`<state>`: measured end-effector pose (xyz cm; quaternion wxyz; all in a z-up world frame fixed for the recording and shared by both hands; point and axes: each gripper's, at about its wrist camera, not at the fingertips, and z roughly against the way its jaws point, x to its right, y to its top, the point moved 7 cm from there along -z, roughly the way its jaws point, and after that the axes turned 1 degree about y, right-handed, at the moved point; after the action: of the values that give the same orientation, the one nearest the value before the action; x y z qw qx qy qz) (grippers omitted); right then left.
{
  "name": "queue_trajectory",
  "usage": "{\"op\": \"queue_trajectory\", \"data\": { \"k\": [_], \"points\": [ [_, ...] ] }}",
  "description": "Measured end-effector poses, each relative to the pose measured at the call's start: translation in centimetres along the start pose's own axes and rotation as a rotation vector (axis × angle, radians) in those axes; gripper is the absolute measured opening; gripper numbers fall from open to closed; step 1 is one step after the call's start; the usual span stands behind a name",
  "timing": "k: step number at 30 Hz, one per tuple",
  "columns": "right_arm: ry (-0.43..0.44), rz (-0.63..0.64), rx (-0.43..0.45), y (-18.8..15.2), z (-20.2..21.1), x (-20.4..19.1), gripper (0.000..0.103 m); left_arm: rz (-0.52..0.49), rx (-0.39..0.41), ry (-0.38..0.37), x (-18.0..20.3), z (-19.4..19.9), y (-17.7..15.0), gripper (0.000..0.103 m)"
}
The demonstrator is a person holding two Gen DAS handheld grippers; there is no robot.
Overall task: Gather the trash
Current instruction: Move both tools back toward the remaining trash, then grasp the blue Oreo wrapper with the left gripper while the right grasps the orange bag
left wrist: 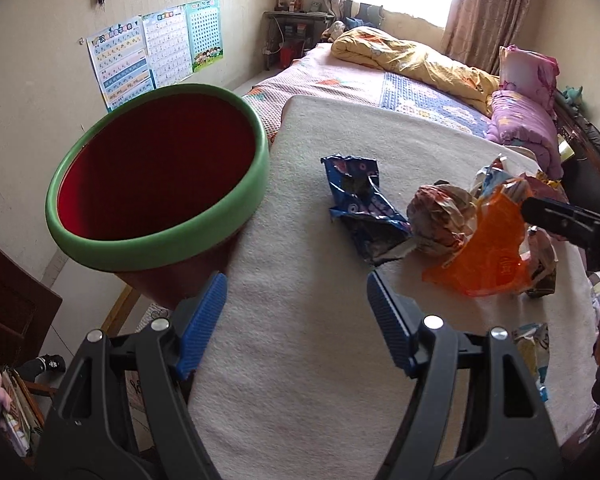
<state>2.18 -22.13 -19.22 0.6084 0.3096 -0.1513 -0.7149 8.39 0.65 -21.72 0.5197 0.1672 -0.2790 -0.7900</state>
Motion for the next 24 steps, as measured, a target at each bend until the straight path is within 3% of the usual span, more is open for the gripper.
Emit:
{"op": "queue_trajectory", "data": {
  "k": [6, 9, 11, 17, 24],
  "points": [
    [0.093, 0.07, -0.073, -0.3, -3.0, -1.2, 0.072, 0.033, 0.012, 0.039, 1.2, 1.4, -0.6, 0.07],
    [0.136, 0.07, -0.095, -0.7, -4.0, -1.6, 0.05, 0.052, 0.009, 0.058, 1.2, 1.7, -0.7, 0.07],
    [0.161, 0.064, -0.086, -1.1, -3.6, -1.6, 0.045, 0.056, 0.013, 0.066, 1.3, 1.8, -0.5, 0.07],
    [0.19, 0.029, -0.007, -1.5, 0.4, -1.5, 0.045, 0.069, 0.037, 0.054, 1.5, 1.1, 1.8, 0.07],
    [0.161, -0.006, 0.033, -2.5, 3.4, -0.9, 0.046, 0.103, -0.006, -0.012, 2.2, -4.0, 6.0, 0.069]
  ]
}}
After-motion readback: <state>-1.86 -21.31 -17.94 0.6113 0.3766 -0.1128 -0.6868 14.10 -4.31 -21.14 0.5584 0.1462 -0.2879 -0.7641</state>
